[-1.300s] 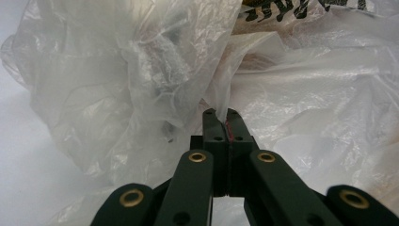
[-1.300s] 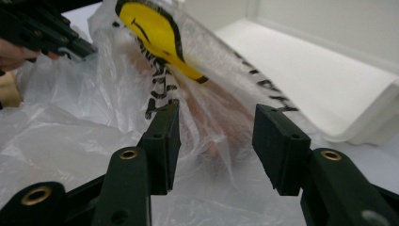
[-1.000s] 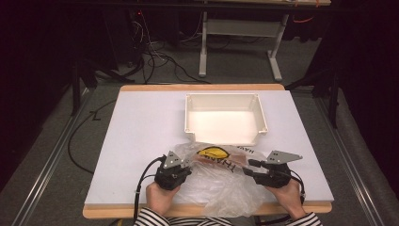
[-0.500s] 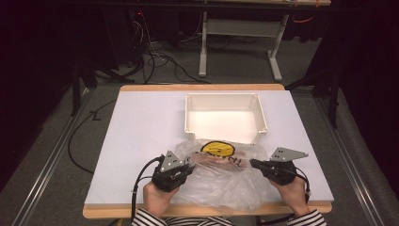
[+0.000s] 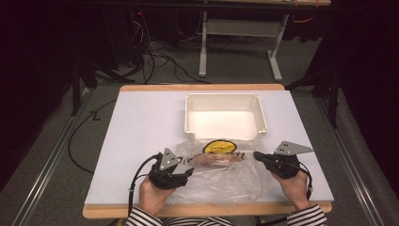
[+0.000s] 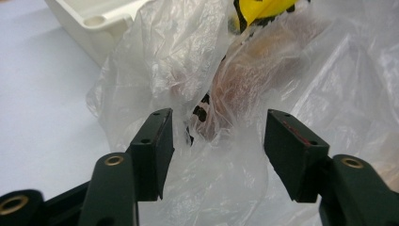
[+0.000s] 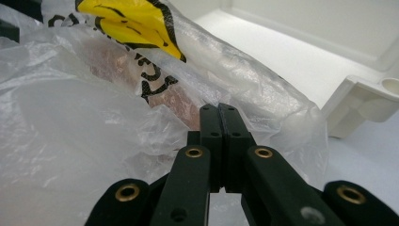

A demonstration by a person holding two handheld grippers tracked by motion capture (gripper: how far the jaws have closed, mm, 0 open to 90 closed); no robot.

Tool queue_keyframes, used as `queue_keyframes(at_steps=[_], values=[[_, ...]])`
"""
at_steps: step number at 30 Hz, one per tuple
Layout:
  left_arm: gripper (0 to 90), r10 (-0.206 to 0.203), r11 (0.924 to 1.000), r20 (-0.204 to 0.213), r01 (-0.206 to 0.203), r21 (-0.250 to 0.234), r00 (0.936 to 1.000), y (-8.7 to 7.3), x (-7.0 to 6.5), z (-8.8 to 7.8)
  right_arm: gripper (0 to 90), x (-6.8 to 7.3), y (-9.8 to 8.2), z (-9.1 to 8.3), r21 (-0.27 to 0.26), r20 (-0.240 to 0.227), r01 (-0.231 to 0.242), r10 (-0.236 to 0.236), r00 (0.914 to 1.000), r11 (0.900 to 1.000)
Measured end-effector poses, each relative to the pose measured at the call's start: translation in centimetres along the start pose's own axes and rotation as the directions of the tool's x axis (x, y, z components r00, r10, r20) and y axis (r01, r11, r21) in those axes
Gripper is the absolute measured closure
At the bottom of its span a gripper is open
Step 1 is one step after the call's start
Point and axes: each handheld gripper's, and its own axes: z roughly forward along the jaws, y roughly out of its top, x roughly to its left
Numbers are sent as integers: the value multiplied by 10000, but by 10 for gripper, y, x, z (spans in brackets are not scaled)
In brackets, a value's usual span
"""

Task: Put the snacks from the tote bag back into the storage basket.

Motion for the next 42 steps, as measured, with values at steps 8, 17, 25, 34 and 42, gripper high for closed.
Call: queue_keyframes(at_steps=[8,17,25,34,42], values=[[417,-63,9979,138,54,650,9999,-5,5,20,900,-6,-3,4,-28,85,-170,170,9998,9999],[734,87,9928,666,-166,1187,9977,-8,6,25,900,-7,-8,7,144,34,-202,202,9998,9997],[872,45,9992,777,-75,384,9970,5,5,7,900,-7,-6,6,-13,72,-164,164,9998,9999],[886,-492,9960,378,519,-727,9981,25,15,1,900,-8,-3,11,-275,332,-141,150,9993,9995],[895,-1364,9857,53,1362,-996,9906,26,31,22,900,-14,-4,20,-167,628,-277,287,9976,9995]])
